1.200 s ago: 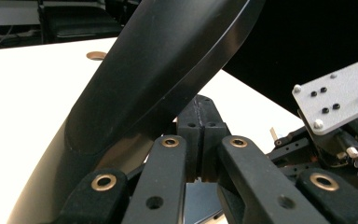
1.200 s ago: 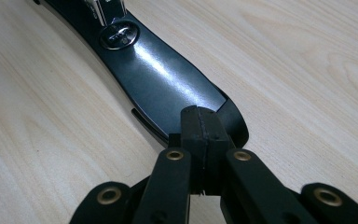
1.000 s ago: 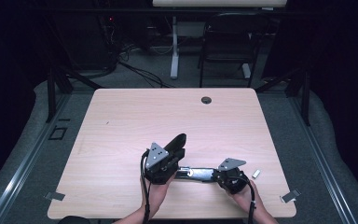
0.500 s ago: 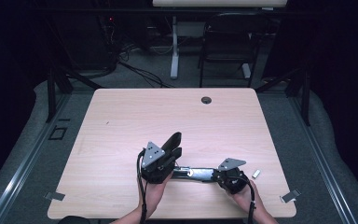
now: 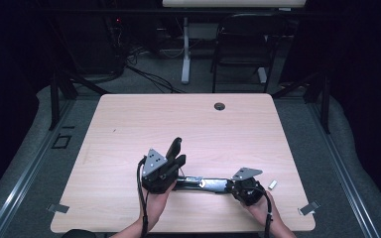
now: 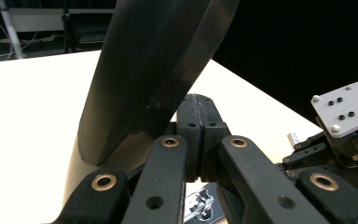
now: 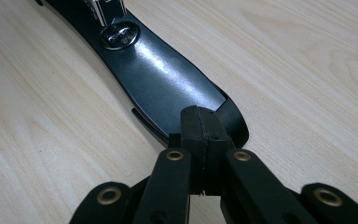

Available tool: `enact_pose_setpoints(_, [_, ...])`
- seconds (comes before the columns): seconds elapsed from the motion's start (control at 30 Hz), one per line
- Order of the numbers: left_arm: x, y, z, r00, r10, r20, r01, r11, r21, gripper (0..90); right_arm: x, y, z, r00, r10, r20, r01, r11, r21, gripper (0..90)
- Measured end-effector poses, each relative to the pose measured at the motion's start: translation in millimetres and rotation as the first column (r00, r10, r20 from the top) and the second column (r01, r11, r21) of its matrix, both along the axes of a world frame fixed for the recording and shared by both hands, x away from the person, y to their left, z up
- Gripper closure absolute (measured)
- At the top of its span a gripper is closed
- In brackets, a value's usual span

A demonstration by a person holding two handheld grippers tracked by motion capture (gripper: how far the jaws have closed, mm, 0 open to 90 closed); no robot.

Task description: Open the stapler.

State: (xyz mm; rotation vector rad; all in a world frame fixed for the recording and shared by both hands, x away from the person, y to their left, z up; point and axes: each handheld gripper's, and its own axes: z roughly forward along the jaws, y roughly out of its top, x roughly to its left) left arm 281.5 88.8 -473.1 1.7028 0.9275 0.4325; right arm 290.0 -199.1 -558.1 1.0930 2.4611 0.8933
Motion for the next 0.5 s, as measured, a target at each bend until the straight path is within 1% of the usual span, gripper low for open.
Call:
enact_pose_setpoints(0.03, [-0.5, 1.2, -0.2, 0.9999, 0.010, 0.007, -0.010, 0.9999, -0.005, 90.0, 0.0, 0.2, 0.1, 1.0000, -0.001, 0.000, 0.001, 1.000, 0.000, 90.0])
enact_pose_setpoints(0.13, [-0.8, 9.9, 0.9, 0.9994, 0.020, 0.027, -0.021, 0.9997, 0.013, 90.0, 0.1, 0.8, 0.1, 1.0000, -0.005, -0.001, 0.005, 1.000, 0.003, 90.0])
enact_pose_setpoints(0.17, [-1.4, 12.0, 0.7, 0.9991, 0.031, 0.031, -0.031, 0.9995, 0.011, 90.0, 0.4, 0.4, 0.4, 1.0000, -0.005, -0.004, 0.005, 1.000, 0.000, 90.0])
enact_pose_setpoints(0.23, [-1.6, 15.4, 1.3, 0.9992, 0.027, 0.030, -0.028, 0.9995, 0.017, 90.0, 0.6, 0.1, 0.3, 1.0000, -0.004, -0.006, 0.004, 1.000, 0.001, 90.0])
enact_pose_setpoints(0.3, [-2.3, 16.8, 1.1, 0.9991, 0.029, 0.032, -0.029, 0.9996, 0.004, 90.0, 0.8, 0.1, 0.5, 1.0000, -0.002, -0.006, 0.002, 1.000, 0.000, 90.0])
enact_pose_setpoints(0.37, [-3.1, 17.3, 1.5, 0.9991, 0.023, 0.035, -0.024, 0.9996, 0.012, 90.0, 0.8, 0.3, 0.6, 1.0000, -0.002, -0.007, 0.002, 1.000, -0.001, 90.0])
enact_pose_setpoints(0.5, [-2.8, 18.6, 1.6, 0.9992, 0.022, 0.034, -0.022, 0.9997, 0.007, 90.0, 0.9, 0.2, 0.6, 1.0000, -0.003, -0.007, 0.003, 1.000, -0.001, 90.0])
